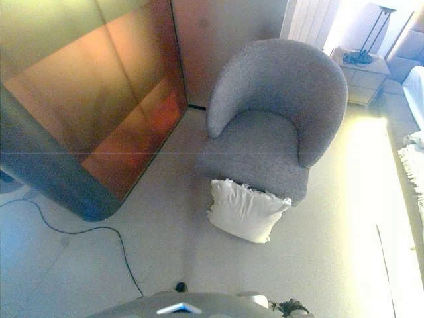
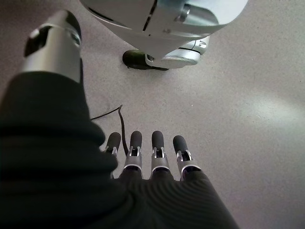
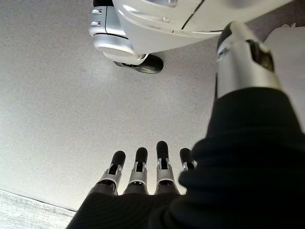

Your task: Pick up the cushion and take it to the sofa

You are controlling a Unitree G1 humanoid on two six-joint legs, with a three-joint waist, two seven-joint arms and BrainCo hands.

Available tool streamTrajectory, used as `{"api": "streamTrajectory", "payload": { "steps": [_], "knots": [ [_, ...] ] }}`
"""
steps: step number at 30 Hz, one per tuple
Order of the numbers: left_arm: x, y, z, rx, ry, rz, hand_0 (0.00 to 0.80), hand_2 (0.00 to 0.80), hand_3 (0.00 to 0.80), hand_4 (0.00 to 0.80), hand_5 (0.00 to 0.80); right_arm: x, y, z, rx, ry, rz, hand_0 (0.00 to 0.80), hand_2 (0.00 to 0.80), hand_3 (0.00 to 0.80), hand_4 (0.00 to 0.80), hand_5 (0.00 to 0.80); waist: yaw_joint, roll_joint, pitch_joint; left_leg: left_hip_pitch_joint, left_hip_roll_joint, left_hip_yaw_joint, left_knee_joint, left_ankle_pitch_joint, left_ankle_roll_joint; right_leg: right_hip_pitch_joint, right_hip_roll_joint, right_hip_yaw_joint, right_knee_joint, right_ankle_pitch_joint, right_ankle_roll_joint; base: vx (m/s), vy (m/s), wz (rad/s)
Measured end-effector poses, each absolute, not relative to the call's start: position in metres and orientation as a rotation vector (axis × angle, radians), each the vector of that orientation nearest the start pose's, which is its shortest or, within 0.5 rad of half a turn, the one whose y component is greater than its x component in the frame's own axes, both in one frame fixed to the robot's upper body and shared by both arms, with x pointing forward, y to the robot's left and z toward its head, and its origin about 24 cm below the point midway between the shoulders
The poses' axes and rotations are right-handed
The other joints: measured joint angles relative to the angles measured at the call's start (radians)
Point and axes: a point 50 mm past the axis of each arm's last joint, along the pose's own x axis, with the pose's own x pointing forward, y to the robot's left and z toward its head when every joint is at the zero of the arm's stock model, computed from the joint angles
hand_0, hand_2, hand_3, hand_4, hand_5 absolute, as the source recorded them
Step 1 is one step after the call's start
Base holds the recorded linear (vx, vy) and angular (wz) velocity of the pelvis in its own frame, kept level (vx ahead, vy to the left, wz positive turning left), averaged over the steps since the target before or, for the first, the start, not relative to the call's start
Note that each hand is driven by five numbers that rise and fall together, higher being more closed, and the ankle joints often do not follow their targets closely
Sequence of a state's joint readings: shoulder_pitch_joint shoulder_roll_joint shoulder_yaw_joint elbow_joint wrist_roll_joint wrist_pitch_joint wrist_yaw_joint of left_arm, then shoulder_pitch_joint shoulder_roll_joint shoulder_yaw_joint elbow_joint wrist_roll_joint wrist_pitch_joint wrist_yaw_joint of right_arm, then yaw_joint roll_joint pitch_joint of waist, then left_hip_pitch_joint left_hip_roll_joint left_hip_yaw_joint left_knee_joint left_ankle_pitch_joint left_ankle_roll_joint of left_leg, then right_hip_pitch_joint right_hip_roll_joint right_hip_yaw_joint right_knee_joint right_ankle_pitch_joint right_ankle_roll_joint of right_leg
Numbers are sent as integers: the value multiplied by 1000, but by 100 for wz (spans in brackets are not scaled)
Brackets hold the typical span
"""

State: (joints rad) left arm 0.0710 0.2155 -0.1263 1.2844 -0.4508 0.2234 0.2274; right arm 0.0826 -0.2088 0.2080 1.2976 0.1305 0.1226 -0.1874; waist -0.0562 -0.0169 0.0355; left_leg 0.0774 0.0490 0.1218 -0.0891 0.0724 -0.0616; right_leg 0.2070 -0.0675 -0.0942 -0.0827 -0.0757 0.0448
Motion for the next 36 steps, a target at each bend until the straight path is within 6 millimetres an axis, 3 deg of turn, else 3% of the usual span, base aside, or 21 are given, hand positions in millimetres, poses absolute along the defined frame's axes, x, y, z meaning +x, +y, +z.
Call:
{"api": "streamTrajectory", "payload": {
  "steps": [30,33,35,36],
  "knots": [
    [24,227,-172,16,1574,490,0,0,0,0,0,29,-231,-172,-362,1475,-239,0,0,0,0,0,0,26,31,-1,7,-2,10,2,-3,1,12,2,3,-2,-1,7,-42,0],
    [40,226,-172,18,1528,488,0,0,0,0,0,45,-230,-171,-375,1439,-227,0,0,0,0,0,21,33,74,-84,24,-27,134,2,-26,-66,24,5,99,-50,-28,-62,-112,10],
    [52,232,-169,20,1490,501,0,0,0,0,0,66,-229,-168,-367,1393,-237,0,0,0,0,0,23,1,115,-192,14,-71,279,44,-80,-157,5,26,226,-88,-62,-1,-89,4],
    [49,233,-170,16,1502,508,0,0,0,0,0,75,-230,-166,-370,1370,-244,0,0,0,0,0,36,-12,131,-221,8,-75,318,102,-103,-180,-1,38,261,-95,-74,84,-39,-19]
  ]
}}
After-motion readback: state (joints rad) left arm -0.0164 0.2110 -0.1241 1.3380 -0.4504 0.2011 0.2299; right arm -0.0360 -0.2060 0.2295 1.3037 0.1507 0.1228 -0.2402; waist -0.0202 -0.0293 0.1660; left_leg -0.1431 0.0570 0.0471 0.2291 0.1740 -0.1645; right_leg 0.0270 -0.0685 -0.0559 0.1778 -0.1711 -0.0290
